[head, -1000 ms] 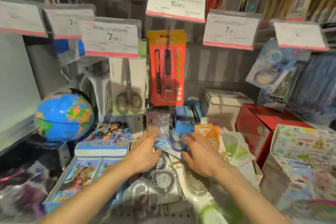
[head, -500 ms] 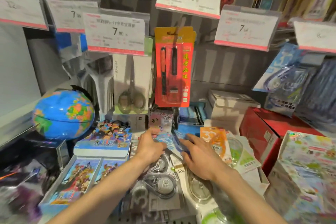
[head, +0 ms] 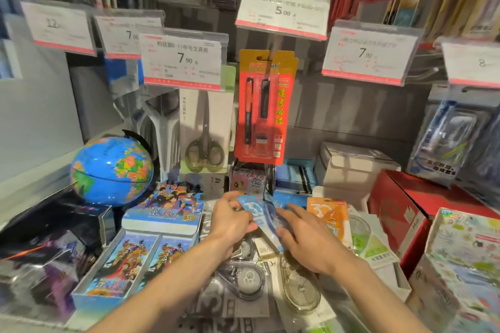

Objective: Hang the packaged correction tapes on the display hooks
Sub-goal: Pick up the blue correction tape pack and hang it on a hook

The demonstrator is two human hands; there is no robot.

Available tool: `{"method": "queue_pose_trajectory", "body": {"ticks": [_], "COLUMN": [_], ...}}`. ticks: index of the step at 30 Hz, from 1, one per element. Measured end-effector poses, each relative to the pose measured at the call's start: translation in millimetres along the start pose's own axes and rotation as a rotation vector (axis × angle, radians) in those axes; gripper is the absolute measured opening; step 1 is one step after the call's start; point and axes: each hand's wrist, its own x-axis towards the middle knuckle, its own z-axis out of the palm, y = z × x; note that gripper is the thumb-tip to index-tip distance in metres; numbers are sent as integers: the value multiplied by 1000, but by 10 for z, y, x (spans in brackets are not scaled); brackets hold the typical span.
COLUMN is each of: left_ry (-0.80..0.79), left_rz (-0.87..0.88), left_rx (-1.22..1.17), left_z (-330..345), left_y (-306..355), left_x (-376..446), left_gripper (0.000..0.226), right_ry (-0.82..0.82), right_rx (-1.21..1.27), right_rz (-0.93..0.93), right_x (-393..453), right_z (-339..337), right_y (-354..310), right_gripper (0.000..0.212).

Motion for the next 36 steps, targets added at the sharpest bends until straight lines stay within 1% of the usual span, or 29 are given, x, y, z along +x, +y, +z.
{"method": "queue_pose_trajectory", "body": {"ticks": [4, 8, 11, 14, 16, 18, 20, 23, 26, 28, 33, 36], "left_ry": [90, 107, 75, 49, 46, 37, 19, -4, -33, -58, -115, -132], "left_rz": [114, 231, 251, 251, 237, 220, 210, 206, 208, 209, 267, 331], "left_rx": [79, 178, 129, 34, -22, -57, -69, -75, -81, -92, -55, -29], "left_z": [-197, -418, -544, -662, -727, -779, -807, -780, -635, -476, 14, 376], "left_y": [132, 289, 381, 444, 470, 467, 433, 344, 274, 268, 300, 357], "left_x": [-64, -210, -301, -368, -419, -458, -481, -509, -570, -635, -769, -873], "left_gripper": [50, 47, 44, 49, 51, 53, 54, 53, 52, 51, 53, 53], "right_ry": [-8, -14, 40, 28, 6, 14, 54, 120, 167, 198, 319, 378], "right_rx": [24, 73, 185, 379, 530, 593, 580, 502, 428, 388, 334, 310], "right_rz": [1, -4, -47, -73, -67, -45, -41, -39, -10, 9, 11, 27], "right_x": [20, 70, 128, 147, 135, 102, 48, -79, -226, -330, -656, -841], "right_z": [0, -52, -134, -177, -179, -172, -177, -193, -189, -211, -420, -583], "right_y": [5, -116, -329, -542, -640, -706, -747, -738, -619, -491, -108, 176], "right_gripper": [51, 60, 59, 56, 50, 49, 58, 61, 74, 79, 72, 72]}}
